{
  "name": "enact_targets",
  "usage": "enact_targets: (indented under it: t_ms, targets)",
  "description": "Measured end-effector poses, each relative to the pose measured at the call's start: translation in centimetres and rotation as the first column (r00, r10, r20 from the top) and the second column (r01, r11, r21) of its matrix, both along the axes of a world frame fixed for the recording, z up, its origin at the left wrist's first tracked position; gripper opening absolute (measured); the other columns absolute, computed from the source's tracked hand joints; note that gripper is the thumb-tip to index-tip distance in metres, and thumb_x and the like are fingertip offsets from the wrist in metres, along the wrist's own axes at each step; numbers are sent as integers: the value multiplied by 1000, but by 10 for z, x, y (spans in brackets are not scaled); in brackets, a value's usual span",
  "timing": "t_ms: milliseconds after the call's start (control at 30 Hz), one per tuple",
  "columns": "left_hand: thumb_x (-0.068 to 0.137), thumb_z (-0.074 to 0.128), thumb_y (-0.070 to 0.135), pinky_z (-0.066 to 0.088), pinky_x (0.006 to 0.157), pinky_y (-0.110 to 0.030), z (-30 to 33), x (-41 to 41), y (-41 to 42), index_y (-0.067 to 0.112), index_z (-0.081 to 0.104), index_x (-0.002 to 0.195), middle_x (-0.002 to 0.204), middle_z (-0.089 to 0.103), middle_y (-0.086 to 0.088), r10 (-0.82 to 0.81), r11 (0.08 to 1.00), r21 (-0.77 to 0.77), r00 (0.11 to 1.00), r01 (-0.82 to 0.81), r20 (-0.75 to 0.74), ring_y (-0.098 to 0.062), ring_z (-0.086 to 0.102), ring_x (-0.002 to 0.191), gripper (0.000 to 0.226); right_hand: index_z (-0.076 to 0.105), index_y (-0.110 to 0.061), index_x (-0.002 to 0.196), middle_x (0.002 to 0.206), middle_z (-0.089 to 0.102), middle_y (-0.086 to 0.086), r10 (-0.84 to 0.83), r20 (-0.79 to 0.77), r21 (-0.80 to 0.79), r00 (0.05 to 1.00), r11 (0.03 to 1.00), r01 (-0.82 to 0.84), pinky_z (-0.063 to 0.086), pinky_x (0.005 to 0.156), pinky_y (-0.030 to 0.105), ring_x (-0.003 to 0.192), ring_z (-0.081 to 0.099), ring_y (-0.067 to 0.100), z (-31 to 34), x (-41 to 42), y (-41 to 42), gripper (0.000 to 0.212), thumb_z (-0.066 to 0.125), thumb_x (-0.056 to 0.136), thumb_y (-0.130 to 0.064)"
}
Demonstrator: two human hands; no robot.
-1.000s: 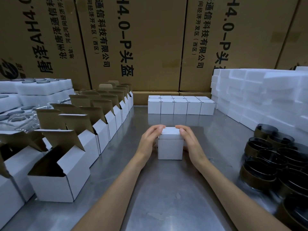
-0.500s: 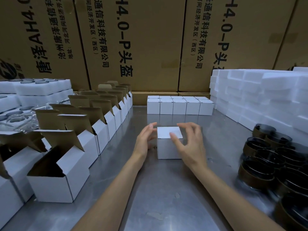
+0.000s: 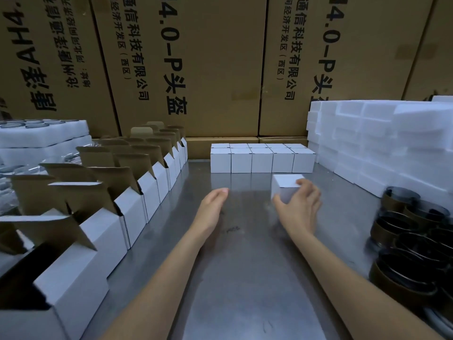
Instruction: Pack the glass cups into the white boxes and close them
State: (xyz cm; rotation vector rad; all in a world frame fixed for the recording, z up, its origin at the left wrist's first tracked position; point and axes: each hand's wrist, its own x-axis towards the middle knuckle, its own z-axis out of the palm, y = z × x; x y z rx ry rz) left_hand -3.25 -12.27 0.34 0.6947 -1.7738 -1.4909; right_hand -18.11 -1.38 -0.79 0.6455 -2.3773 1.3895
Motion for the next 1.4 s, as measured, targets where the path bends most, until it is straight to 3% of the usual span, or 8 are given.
enact_targets:
  t_ms: [200, 333, 500, 867, 1000, 1100, 1267, 1400]
  targets:
    - [96, 54, 30, 31, 100, -26, 1, -24, -58, 16, 47, 137, 143, 42, -2, 72, 997, -13, 993, -71, 97, -15, 42, 127, 44, 41, -25, 134, 150, 23, 15, -203, 146, -78, 968, 973, 215, 32, 98, 43, 125, 28, 39, 3, -72, -25, 54, 64, 86, -32]
    - [95, 56, 23, 32, 92, -24, 1, -45, -90, 12, 42, 140, 146, 39, -5, 103, 993, -61, 990, -97, 98, -12, 43, 121, 48, 40, -35, 135, 144, 28, 13, -203, 247, -109, 948, 966, 235, 37, 93, 48, 123, 32, 36, 5, -111, -42, 53, 63, 88, -39]
    - [94, 57, 30, 29, 110, -37, -1, -67, -129, 18, 29, 149, 156, 23, -6, 105, 994, -48, 980, -98, 168, -25, 29, 140, 62, 41, -35, 135, 141, 33, 12, -221, 254, -127, 942, 958, 259, 39, 89, 51, 123, 35, 35, 5, -149, -60, 56, 66, 86, -39]
    - [91, 59, 20, 29, 110, -36, 0, -101, -170, 16, 18, 152, 158, 21, -1, 67, 998, -2, 978, -68, 198, -22, 28, 142, 74, 40, -35, 136, 140, 33, 10, -205, 239, -125, 949, 963, 240, 40, 84, 47, 124, 35, 34, 3, -183, -79, 59, 68, 84, -41]
    - [92, 56, 10, 38, 83, -18, 1, -105, -166, 14, 32, 147, 136, 44, 8, 52, 998, -38, 984, -46, 173, -3, 52, 104, 60, 39, -37, 137, 141, 33, 8, -201, 242, -120, 949, 965, 235, 39, 83, 45, 125, 35, 33, 3, -184, -78, 61, 67, 84, -42]
    - [93, 53, 5, 35, 64, -12, 0, -108, -163, 17, 41, 140, 109, 45, 13, 54, 996, -85, 986, -41, 159, 10, 44, 78, 51, 38, -36, 138, 141, 33, 8, -196, 247, -122, 949, 965, 231, 39, 83, 45, 126, 34, 32, 4, -183, -78, 60, 66, 85, -42]
    - [93, 54, 4, 33, 79, -14, -1, -108, -157, 18, 40, 141, 114, 46, 13, 60, 991, -126, 986, -40, 155, 5, 47, 86, 52, 37, -36, 140, 142, 33, 8, -198, 242, -118, 950, 966, 231, 40, 85, 47, 126, 35, 32, 4, -182, -77, 63, 67, 85, -41]
    - [92, 57, 7, 31, 97, -24, -5, -104, -150, 14, 35, 145, 144, 43, 0, 107, 986, -139, 984, -87, 144, -16, 41, 131, 58, 29, -29, 144, 145, 30, 11, -207, 254, -139, 945, 959, 248, 40, 88, 50, 129, 34, 35, 7, -176, -75, 76, 71, 82, -40]
